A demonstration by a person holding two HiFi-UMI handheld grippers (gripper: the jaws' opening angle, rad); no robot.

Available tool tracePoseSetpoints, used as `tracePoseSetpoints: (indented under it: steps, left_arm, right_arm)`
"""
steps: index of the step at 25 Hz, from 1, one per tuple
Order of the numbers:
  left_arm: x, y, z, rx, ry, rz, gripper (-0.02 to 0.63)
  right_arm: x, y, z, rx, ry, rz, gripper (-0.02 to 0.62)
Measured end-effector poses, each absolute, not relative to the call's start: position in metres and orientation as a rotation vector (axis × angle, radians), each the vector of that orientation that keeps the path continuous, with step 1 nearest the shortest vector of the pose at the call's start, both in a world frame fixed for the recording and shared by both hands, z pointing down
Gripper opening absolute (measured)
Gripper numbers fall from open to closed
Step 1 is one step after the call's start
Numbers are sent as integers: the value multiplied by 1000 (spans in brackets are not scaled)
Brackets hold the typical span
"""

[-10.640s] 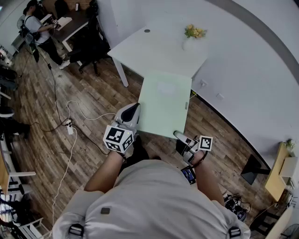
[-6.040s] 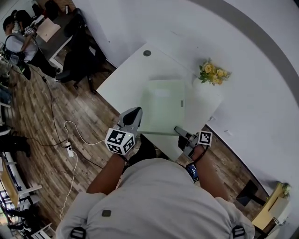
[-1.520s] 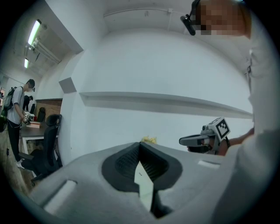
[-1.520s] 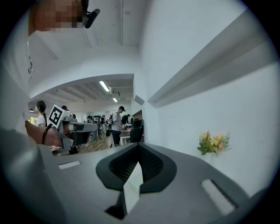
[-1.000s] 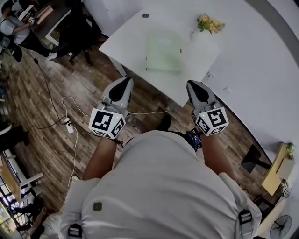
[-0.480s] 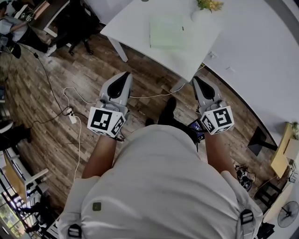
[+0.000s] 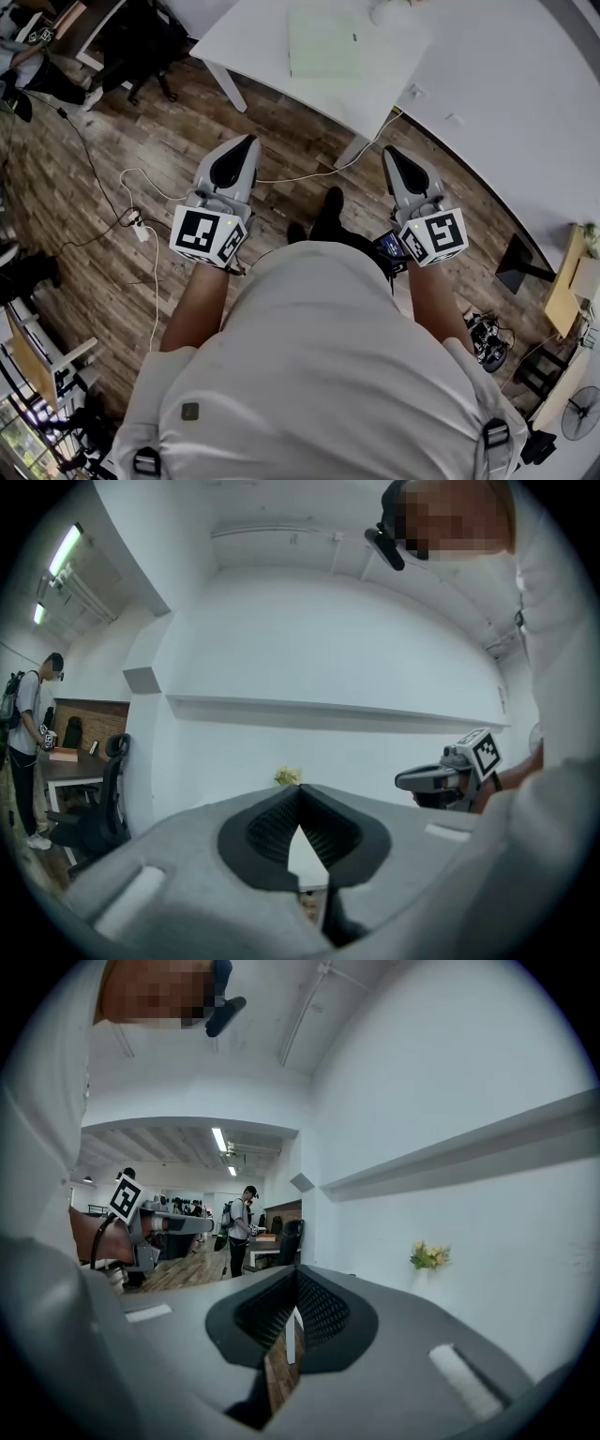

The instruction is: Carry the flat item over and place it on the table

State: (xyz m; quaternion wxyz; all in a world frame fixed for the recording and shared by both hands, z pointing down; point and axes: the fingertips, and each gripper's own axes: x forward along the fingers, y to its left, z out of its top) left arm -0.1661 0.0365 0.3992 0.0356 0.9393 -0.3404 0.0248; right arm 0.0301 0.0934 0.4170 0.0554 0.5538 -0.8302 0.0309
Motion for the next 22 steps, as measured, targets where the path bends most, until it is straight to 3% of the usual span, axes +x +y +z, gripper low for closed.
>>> tracePoseSetpoints:
  steps: [22]
  left_arm:
    - [-157,34,401,2888,-960,44,0]
  right_arm:
    - [26,90,409,1677,-2509,41,9]
